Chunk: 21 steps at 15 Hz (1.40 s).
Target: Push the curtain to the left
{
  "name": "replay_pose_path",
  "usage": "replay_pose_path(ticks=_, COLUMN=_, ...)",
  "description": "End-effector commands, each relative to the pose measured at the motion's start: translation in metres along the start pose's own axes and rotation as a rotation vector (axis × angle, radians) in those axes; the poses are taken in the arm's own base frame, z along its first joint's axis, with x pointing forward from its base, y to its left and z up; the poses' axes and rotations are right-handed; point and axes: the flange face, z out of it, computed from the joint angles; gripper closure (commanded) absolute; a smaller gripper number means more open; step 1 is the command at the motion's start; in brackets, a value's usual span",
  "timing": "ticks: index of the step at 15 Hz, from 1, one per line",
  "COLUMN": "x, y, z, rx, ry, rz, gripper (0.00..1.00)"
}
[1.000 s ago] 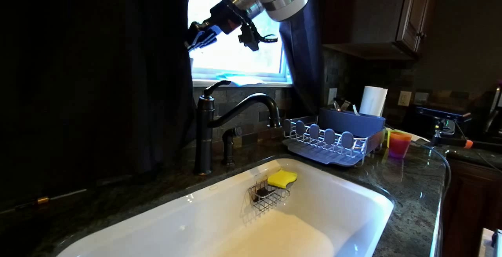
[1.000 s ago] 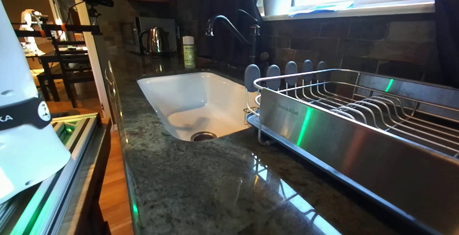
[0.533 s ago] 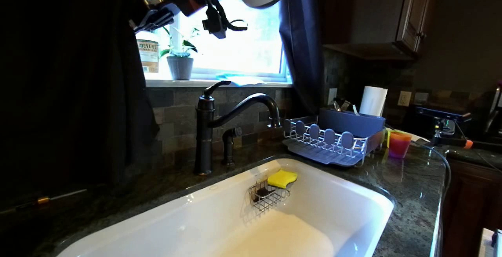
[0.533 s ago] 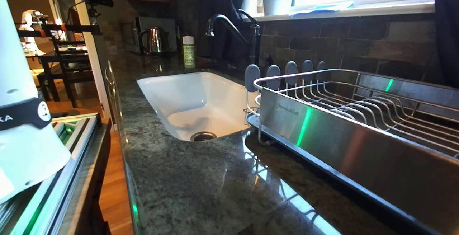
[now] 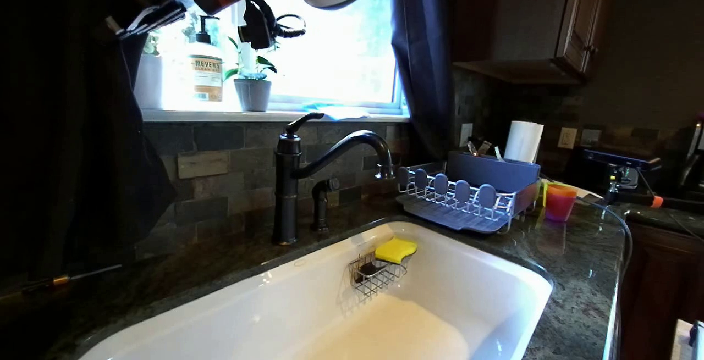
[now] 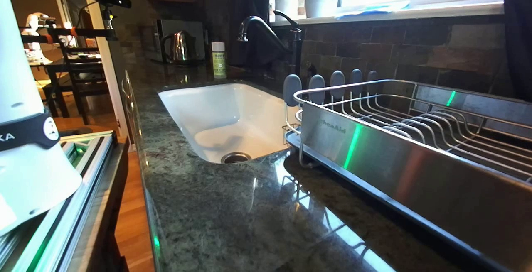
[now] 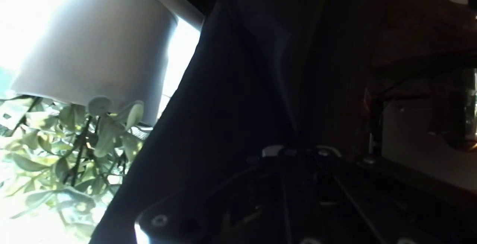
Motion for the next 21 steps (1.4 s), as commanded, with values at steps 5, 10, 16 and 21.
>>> replay_pose_path(ticks=5, x=0.001, y=-0.001, z=0.004, rx=0.004, ry=0.005, rz=-0.008, gripper=0.98)
replay_pose_path(ticks=10, x=0.005, y=-0.003, z=0.013, rx=0.031, ry=0.007, rz=-0.022, gripper=0.99)
replay_pose_path(ticks=16, x=0.035, y=-0.048, z=0.082, rx=0.19, ry=-0.011, rz=-0.211, gripper=0.99)
replay_pose_path(ticks=21, x=0.058, y=-0.087, z=0.128, rx=0.259, ry=0.002, rz=-0.437, gripper=0.99)
